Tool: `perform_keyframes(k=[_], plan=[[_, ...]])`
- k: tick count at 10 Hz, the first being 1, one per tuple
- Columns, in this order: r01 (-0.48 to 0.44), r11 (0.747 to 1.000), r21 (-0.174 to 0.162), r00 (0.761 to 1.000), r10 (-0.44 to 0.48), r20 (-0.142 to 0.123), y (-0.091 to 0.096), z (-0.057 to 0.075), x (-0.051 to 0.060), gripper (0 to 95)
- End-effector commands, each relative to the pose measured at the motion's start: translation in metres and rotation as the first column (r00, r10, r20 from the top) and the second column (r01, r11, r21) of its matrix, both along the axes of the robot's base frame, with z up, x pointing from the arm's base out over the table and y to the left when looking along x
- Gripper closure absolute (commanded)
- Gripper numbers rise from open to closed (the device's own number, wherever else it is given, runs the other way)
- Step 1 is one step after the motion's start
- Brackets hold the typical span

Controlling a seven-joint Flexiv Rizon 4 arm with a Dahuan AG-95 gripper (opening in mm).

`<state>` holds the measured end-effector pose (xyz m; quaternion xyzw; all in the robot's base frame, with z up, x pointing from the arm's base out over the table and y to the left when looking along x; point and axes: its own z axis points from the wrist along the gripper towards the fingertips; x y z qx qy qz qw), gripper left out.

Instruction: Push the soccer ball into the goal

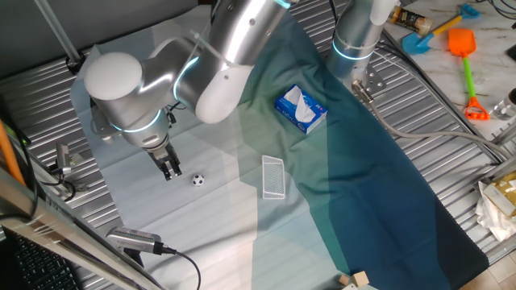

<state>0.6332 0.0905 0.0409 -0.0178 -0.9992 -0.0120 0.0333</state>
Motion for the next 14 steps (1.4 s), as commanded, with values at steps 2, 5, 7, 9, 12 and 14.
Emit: perform_keyframes(k=[2, 5, 7, 9, 12, 14], plan=[[0.018, 1.000, 0.022, 1.000, -0.017, -0.025, 0.005, -0.015, 0.001, 95.0], [0.030, 0.999, 0.021, 0.999, -0.029, -0.040, 0.014, -0.018, -0.004, 95.0], [0.029, 0.999, 0.021, 0.999, -0.028, -0.039, 0.014, -0.021, -0.009, 95.0], [0.033, 0.999, 0.025, 0.999, -0.032, -0.035, 0.014, -0.026, -0.016, 95.0], [0.043, 0.998, 0.036, 0.998, -0.042, -0.038, 0.011, -0.029, -0.022, 95.0], [0.048, 0.998, 0.043, 0.998, -0.046, -0.039, 0.010, -0.029, -0.023, 95.0]])
